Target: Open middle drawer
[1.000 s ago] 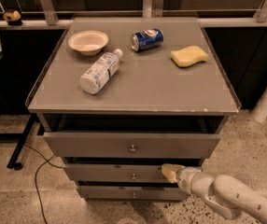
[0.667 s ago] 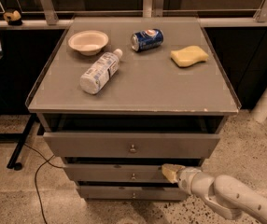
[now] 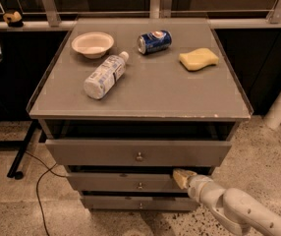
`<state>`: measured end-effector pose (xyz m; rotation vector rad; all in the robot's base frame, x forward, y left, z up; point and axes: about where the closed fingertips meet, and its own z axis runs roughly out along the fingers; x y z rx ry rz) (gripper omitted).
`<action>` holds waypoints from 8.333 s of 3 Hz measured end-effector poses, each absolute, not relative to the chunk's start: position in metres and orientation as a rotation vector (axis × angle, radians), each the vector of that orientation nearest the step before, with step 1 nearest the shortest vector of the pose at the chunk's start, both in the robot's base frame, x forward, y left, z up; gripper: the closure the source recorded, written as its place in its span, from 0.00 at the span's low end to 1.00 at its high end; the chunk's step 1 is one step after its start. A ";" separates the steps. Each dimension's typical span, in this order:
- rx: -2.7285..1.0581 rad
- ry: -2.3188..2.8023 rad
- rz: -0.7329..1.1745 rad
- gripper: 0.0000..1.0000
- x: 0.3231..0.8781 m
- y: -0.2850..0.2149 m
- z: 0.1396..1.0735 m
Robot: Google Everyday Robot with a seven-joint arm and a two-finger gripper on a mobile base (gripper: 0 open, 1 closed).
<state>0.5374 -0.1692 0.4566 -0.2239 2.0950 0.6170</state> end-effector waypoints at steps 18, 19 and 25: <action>-0.133 2.481 0.547 1.00 0.477 -0.227 0.406; -0.144 2.500 0.561 1.00 0.469 -0.223 0.402; -0.423 2.599 0.691 1.00 0.424 -0.167 0.390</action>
Offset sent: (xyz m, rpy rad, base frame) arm 0.0172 -0.0197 0.0024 0.0025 -0.0377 -0.0973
